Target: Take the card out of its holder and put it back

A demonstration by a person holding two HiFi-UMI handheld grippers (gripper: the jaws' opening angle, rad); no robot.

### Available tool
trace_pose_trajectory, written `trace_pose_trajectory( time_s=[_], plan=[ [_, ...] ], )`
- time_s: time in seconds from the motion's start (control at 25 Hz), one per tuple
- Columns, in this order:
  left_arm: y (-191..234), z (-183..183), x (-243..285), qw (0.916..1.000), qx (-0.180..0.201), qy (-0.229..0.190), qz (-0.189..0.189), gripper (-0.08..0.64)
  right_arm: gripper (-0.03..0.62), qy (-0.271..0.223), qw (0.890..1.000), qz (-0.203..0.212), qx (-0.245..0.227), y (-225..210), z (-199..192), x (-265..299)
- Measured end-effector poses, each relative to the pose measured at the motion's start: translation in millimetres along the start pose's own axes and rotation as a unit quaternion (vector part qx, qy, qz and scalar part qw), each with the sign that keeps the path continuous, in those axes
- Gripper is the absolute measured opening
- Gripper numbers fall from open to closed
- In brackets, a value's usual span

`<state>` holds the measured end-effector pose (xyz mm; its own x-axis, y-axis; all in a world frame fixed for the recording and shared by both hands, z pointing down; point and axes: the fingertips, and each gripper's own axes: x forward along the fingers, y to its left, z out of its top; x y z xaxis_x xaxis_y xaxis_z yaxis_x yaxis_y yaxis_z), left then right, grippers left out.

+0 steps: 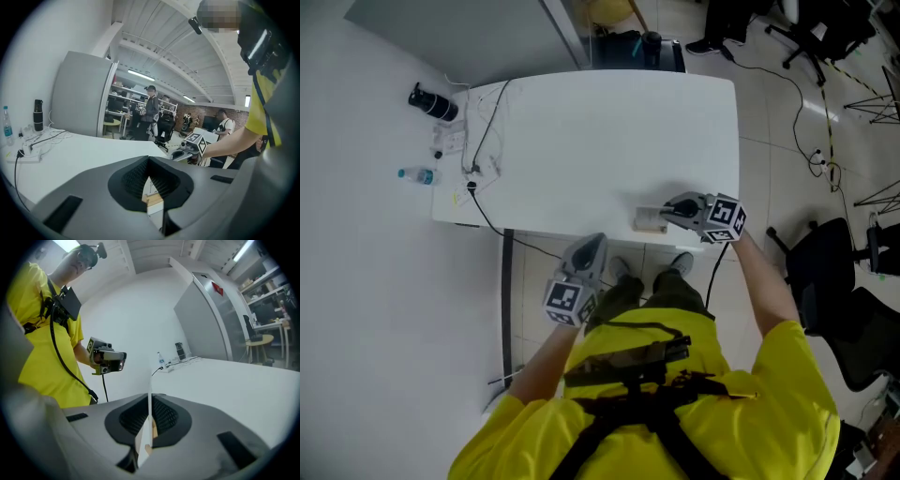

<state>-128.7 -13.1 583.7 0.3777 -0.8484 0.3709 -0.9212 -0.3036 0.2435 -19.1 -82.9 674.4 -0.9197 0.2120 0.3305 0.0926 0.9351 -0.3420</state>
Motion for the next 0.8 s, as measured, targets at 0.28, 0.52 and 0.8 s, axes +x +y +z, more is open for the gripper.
trace_pose_trajectory(
  time_s=[0.28, 0.52, 0.8],
  plan=[
    [6, -2, 1, 0.9999, 0.0, 0.005, 0.01, -0.003, 0.02, 0.001, 1.0, 0.008, -0.003, 1, -5, 10],
    [4, 2, 11, 0.9999, 0.004, 0.005, 0.01, -0.003, 0.02, 0.031, 0.999, 0.009, -0.025, 2, -25, 19],
    [0, -3, 19, 0.9998, 0.01, 0.014, 0.008, -0.003, 0.02, 0.022, 0.999, 0.003, -0.027, 0, -36, 22]
  ],
)
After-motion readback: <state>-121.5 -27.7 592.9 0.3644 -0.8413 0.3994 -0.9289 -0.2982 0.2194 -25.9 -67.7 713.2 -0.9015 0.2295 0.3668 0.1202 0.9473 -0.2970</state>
